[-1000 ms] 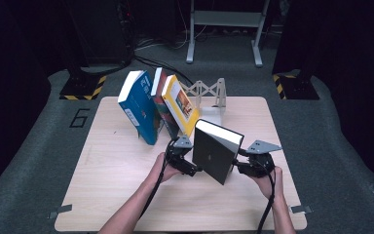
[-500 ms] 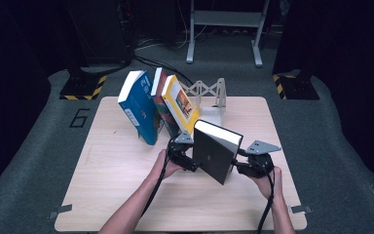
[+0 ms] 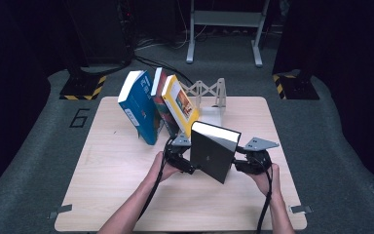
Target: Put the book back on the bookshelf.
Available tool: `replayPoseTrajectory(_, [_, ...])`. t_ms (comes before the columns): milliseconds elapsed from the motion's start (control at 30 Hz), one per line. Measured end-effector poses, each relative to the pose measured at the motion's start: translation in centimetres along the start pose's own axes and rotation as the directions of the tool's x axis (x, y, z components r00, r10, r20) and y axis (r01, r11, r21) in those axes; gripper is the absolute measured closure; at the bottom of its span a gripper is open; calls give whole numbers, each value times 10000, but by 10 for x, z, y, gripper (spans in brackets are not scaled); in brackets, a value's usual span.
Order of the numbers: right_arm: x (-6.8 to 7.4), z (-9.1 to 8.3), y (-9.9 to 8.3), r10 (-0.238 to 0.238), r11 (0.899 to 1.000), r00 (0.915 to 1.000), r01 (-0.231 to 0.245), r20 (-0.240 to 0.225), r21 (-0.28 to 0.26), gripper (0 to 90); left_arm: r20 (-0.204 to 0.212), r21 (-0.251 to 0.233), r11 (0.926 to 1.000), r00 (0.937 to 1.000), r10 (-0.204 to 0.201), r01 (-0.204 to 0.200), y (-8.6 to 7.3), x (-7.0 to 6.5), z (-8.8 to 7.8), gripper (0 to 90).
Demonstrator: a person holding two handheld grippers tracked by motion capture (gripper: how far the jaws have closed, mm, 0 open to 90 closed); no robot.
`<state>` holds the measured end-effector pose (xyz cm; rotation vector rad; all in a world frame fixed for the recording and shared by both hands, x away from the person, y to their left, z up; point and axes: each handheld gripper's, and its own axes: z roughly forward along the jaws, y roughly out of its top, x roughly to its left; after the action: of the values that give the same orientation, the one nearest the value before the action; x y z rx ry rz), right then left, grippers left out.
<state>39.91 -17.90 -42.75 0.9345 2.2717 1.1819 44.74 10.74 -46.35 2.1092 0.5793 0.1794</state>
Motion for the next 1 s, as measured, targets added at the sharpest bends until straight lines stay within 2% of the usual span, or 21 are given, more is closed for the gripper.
replayPoseTrajectory(200, [-2,4,2,19,10000,9999,-20,-131,-40,491,-133,-113,9999,9999,-54,52,-4,-2,-4,52])
replayPoseTrajectory(467, [-5,9,5,-18,10000,9993,16,-368,-75,477,10,1,9998,9998,-197,197,-8,-4,-10,50])
replayPoseTrajectory(600, [-5,12,7,-3,10000,9992,0,-399,-63,473,-105,-149,9996,9997,-224,222,-11,-5,-12,50])
replayPoseTrajectory(633, [-5,13,7,29,9999,9991,-34,-428,-121,472,-36,-13,9998,9998,-215,215,-11,-5,-13,49])
replayPoseTrajectory(1000, [-7,19,12,-234,9997,9972,231,-704,-60,458,-213,-195,9994,9993,-296,292,-17,-8,-19,46])
